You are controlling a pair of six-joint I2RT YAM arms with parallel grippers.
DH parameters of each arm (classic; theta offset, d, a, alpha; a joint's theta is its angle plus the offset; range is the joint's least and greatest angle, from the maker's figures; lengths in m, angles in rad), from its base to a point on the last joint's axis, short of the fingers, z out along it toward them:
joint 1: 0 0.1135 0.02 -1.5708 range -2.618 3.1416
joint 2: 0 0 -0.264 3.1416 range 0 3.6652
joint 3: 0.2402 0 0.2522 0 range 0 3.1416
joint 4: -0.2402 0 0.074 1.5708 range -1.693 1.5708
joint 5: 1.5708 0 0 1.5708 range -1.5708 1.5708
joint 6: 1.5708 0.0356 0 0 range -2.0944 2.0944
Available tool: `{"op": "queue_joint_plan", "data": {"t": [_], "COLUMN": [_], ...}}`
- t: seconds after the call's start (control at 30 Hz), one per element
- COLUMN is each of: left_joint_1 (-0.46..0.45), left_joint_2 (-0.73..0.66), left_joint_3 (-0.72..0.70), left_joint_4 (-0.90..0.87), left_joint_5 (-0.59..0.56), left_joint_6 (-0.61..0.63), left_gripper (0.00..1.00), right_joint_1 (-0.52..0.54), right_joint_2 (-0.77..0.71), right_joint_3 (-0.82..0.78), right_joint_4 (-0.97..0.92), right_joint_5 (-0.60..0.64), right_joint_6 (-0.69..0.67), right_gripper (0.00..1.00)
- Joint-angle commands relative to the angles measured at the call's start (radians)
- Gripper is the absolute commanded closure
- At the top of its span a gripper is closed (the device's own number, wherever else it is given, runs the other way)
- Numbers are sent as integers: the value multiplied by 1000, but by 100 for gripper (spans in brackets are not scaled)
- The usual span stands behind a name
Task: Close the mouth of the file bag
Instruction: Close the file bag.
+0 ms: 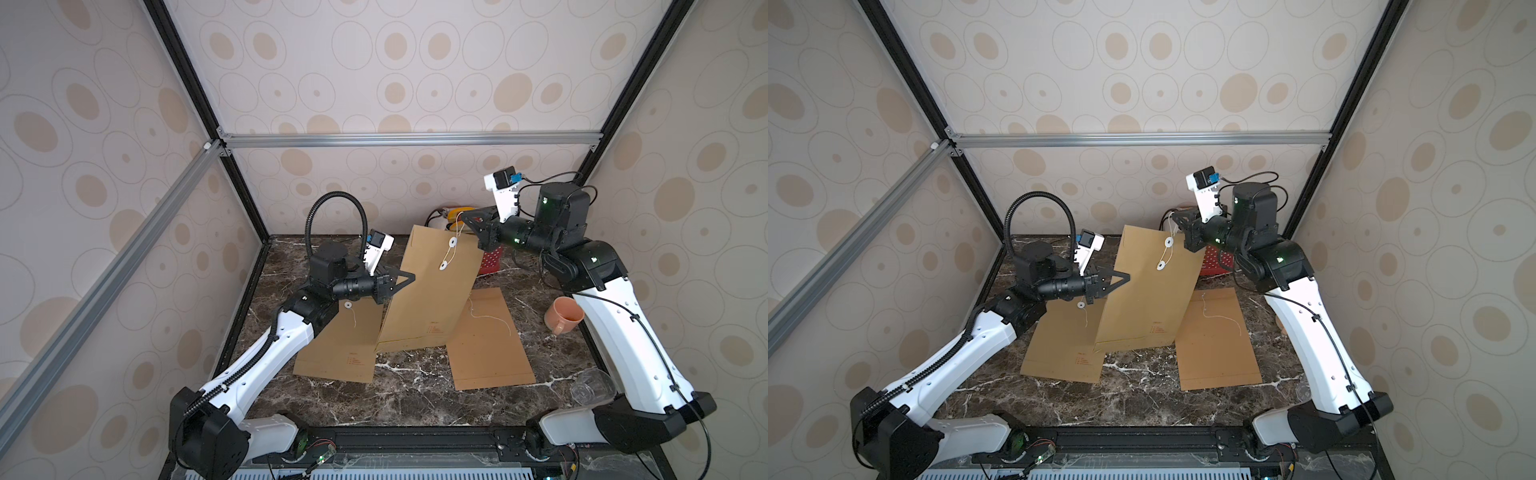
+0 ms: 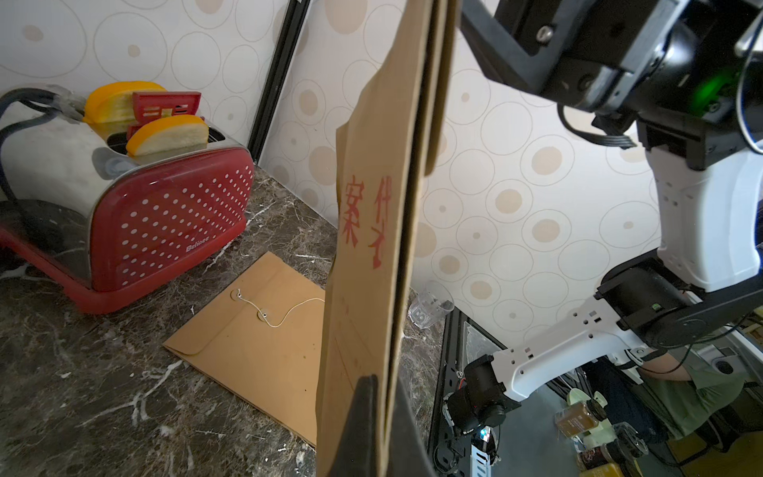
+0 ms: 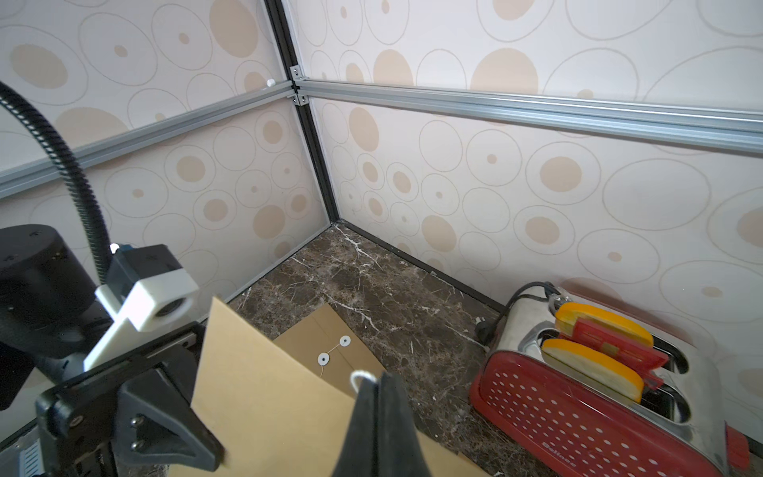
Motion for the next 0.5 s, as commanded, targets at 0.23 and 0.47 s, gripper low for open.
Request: {"op": "queue_joint_plan", "data": {"t": [0.23,0.47], "left_joint_1": [-12,-14], "left_joint_2": [5,17], "left_joint_3": [55,63], "left_joint_4": [14,2], "left_joint_5": [16,22], "left_joint_6": [22,23], "left_gripper": [100,100], "right_joint_1": [80,108], "right_joint_2": [19,5], "right_joint_3": [52,30], "right_joint_4": [20,43], "right_joint_5": [37,43], "right_joint_6": [-14,-15], "right_gripper": [100,100]}}
